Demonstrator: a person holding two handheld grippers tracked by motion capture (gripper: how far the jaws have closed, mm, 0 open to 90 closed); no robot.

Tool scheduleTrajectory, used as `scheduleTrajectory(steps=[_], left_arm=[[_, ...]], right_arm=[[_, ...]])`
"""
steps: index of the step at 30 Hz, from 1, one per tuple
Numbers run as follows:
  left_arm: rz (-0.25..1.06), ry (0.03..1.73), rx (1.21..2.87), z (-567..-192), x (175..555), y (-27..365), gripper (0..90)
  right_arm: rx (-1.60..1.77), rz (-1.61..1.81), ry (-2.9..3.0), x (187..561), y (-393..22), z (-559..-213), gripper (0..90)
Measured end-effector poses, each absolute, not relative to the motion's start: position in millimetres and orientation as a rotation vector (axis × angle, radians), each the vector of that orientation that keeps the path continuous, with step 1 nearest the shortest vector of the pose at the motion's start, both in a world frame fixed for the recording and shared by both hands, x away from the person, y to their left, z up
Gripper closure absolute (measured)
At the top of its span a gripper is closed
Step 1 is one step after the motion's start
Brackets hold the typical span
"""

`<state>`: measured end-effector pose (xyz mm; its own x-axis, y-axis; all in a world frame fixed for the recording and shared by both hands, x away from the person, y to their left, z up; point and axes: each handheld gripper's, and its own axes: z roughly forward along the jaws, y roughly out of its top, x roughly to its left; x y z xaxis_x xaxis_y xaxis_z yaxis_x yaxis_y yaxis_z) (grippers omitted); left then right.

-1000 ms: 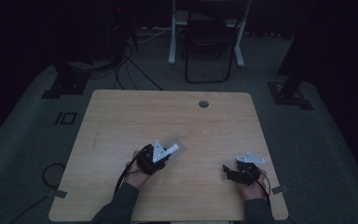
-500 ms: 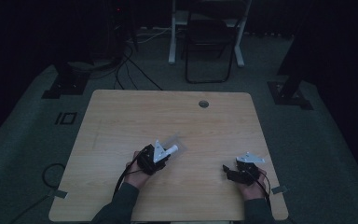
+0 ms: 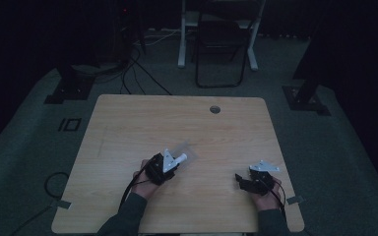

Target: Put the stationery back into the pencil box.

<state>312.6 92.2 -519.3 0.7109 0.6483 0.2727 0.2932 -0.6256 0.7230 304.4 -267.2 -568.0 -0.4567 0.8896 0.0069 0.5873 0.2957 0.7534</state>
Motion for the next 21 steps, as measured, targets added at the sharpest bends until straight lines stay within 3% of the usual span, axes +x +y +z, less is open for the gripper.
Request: scheduleTrajectory(steps=[21], left_arm=[[0.761,0.712,2.279,-525.2,310.9,90.0,69.4]], right_arm=[[1.323,0.985,2.154,304.2,-267.1,-568.0,30.7]])
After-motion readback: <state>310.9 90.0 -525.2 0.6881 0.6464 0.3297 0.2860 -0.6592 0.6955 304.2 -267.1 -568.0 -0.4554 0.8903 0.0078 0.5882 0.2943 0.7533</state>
